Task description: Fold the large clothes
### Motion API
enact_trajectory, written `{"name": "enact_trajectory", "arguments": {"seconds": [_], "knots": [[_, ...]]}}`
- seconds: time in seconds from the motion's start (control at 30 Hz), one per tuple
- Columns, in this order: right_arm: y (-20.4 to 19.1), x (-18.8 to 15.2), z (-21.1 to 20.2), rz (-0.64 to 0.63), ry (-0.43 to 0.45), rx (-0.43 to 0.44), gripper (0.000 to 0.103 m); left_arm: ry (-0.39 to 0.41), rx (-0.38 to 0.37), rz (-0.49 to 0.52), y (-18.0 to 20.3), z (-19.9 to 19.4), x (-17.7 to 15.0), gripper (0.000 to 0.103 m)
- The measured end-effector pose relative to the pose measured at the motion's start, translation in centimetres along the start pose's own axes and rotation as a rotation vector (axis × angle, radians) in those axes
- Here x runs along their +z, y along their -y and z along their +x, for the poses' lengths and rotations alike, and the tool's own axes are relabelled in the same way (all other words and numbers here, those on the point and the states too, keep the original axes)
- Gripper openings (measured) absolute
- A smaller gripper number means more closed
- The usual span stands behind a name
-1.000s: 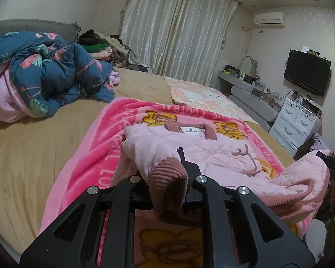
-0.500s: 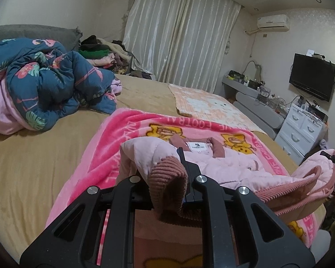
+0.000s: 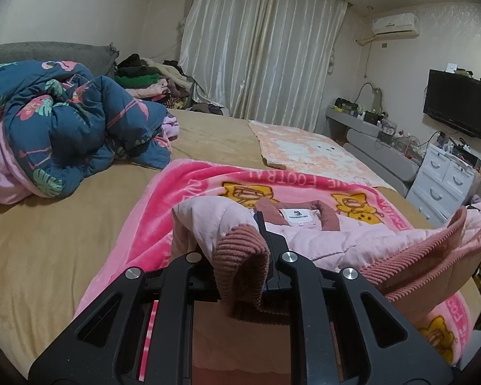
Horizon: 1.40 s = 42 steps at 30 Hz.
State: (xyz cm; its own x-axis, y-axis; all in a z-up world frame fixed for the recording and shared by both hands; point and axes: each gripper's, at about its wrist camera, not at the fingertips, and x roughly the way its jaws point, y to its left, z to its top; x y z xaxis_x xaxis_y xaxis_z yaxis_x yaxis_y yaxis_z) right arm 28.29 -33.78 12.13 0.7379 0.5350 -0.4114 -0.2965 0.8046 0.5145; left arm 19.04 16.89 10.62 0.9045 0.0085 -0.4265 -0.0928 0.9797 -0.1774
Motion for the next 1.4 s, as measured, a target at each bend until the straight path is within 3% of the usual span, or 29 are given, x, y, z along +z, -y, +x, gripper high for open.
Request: {"name": "enact_trajectory", "arguments": {"seconds": [0.87, 1.1, 1.13, 1.17, 1.23, 1.4], "knots": [[3.7, 1.2, 10.2, 0.097, -0.096, -0.087, 0.017, -0.143, 0.062, 0.036, -1.8, 10.3, -1.1, 0.012], [4.9, 1.5, 11.8, 0.179, -0.126, -0.046, 0.025, -0.191, 0.059, 0.027, -2.3, 13.1, -1.8, 0.012], [5.0, 1.6, 11.9, 0.194, -0.129, -0.03, 0.032, -0.198, 0.057, 0.024, -2.4, 13.4, -1.9, 0.012], [5.2, 1.6, 11.9, 0.211, -0.128, -0.015, 0.051, -0.205, 0.055, 0.019, -2.5, 13.7, -2.0, 0.012], [5.4, 1.9, 11.8, 0.253, -0.121, 0.016, 0.077, -0.215, 0.051, 0.007, -2.7, 14.1, -2.1, 0.012], [4.5, 1.5, 10.5, 0.199, -0.08, 0.0, 0.082, -0.225, 0.035, -0.014, -3.1, 14.4, -2.2, 0.015]]}}
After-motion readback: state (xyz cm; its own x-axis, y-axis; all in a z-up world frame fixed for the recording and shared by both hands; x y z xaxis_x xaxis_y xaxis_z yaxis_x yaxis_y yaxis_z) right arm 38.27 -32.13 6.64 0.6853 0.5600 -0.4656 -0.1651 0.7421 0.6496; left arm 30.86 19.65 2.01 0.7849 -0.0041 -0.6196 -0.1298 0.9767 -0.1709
